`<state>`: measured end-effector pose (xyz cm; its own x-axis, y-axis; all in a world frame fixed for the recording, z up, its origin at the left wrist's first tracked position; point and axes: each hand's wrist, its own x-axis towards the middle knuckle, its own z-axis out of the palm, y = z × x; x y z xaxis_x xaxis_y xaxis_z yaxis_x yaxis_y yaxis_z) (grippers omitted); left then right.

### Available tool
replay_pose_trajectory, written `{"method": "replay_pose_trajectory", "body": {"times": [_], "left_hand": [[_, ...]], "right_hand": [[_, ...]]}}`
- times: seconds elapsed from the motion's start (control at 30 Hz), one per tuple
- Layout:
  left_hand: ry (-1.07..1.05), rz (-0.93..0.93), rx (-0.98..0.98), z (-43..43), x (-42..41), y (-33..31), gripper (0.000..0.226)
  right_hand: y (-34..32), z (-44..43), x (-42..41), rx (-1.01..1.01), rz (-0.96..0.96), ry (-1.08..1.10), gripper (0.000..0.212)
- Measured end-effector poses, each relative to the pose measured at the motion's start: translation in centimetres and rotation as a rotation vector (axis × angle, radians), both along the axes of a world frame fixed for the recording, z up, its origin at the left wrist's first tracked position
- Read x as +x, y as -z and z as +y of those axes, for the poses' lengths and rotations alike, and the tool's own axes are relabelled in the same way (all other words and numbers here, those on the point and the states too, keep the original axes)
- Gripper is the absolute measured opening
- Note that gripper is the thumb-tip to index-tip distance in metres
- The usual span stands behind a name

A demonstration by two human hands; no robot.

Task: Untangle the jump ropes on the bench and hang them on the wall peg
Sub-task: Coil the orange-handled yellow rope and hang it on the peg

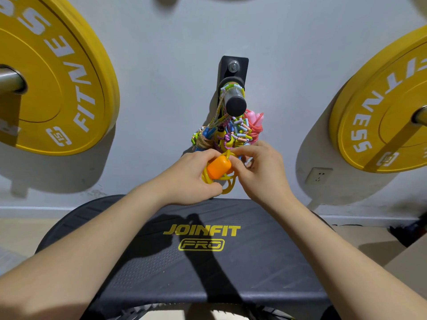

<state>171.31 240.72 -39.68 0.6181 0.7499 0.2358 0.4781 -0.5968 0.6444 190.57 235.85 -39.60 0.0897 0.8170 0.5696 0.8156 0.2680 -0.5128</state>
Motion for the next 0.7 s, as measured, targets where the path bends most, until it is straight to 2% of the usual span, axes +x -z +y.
{"method": "replay_pose_trajectory", "body": {"times": [0.07, 0.13, 0.2, 0.23, 0.3, 0.47, 0.6, 0.7], "left_hand": [[-0.008, -0.007, -0.012, 0.1, 0.0, 0.1, 0.041], [-0.034, -0.043, -0.052, 0.3, 0.0, 0.1, 0.041], [-0.03, -0.087, -0.114, 0.6, -0.3, -0.1, 0.059], [-0.016, -0.106, -0.132, 0.7, -0.5, -0.3, 0.066], [0.027, -0.084, -0.12, 0.7, -0.7, -0.5, 0.064], [-0.008, 0.204, -0.102, 0.0, 0.1, 0.9, 0.055], [-0.021, 0.145, -0.142, 0.6, -0.1, 0.6, 0.056], [0.078, 0.075, -0.176, 0.5, 0.1, 0.3, 0.067]], "right_hand": [[0.1, 0.2, -0.2, -0.021, 0.084, -0.055, 0.012], [-0.3, 0.6, 0.2, -0.078, 0.372, -0.095, 0.021], [-1.1, 0.9, 1.3, -0.075, 0.704, -0.062, 0.023], [-1.3, 1.0, 1.9, -0.054, 0.778, -0.034, 0.023], [-1.2, 0.9, 2.5, -0.031, 0.784, -0.047, 0.021], [-1.0, 0.3, 0.5, -0.088, 0.685, -0.329, 0.014], [-1.7, 0.0, 0.0, -0.102, 0.67, -0.376, 0.013], [-2.4, 0.2, -0.5, -0.134, 0.786, -0.463, 0.015]]}}
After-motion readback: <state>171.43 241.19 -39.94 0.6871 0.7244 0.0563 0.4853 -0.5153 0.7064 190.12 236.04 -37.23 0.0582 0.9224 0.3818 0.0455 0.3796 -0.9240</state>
